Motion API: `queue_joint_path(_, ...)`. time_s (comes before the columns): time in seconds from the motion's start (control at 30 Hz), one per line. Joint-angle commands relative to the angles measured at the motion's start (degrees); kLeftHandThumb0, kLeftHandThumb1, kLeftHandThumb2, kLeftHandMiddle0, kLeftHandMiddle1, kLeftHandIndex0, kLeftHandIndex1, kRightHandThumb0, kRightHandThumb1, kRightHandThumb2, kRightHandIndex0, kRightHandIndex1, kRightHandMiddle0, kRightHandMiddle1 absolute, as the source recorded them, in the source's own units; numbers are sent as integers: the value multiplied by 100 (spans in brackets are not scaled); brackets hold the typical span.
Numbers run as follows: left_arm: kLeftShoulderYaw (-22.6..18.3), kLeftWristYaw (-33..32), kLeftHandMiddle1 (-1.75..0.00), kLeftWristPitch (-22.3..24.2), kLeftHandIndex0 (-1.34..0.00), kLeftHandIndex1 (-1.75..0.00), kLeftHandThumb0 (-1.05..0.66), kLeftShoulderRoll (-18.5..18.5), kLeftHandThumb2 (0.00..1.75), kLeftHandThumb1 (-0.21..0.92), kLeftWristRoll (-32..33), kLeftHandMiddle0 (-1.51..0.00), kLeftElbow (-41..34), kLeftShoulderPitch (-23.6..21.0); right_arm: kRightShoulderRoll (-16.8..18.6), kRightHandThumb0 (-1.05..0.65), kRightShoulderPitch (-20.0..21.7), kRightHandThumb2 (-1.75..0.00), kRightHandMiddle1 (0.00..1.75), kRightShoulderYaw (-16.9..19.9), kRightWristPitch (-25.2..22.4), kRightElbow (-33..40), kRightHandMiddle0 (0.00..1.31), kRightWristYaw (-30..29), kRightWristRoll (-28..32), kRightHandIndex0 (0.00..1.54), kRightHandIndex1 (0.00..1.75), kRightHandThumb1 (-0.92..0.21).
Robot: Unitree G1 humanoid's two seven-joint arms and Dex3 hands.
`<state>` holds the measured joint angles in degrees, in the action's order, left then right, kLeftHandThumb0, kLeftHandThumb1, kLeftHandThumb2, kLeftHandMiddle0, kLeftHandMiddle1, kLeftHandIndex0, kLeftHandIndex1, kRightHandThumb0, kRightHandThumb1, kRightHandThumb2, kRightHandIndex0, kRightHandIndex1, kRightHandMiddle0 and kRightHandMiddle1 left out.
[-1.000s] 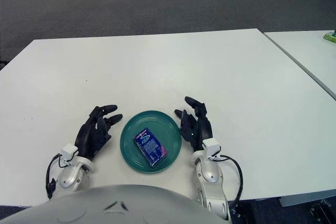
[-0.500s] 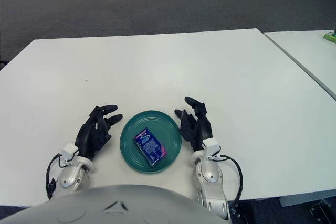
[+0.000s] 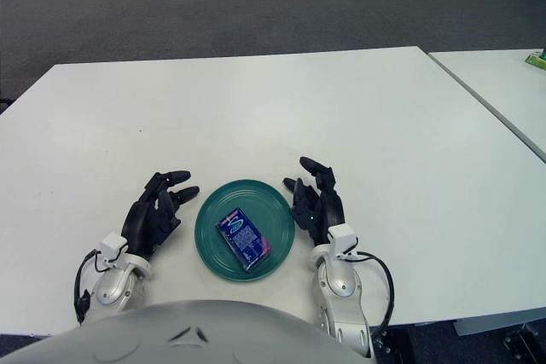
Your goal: Put the gum into the plate.
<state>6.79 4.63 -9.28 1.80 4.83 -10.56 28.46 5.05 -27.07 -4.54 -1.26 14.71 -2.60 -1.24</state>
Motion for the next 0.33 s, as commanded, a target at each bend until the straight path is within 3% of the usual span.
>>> queue_joint_path(0.0,-42,-31,-82,124,-28,-123,-86,-28,94,92,-18,-50,0,-14,-13,-64,-223,-83,94,10,-405,-218,2,-57,-7,45,54,-92)
queue_joint_path(0.3,-47,-27,-81,156,-26,-122,-86,-26,94,92,-10,-49,-41,1,-6,-64,-254,-83,93,1,-353,-231,1,-69,11,46,53,-92)
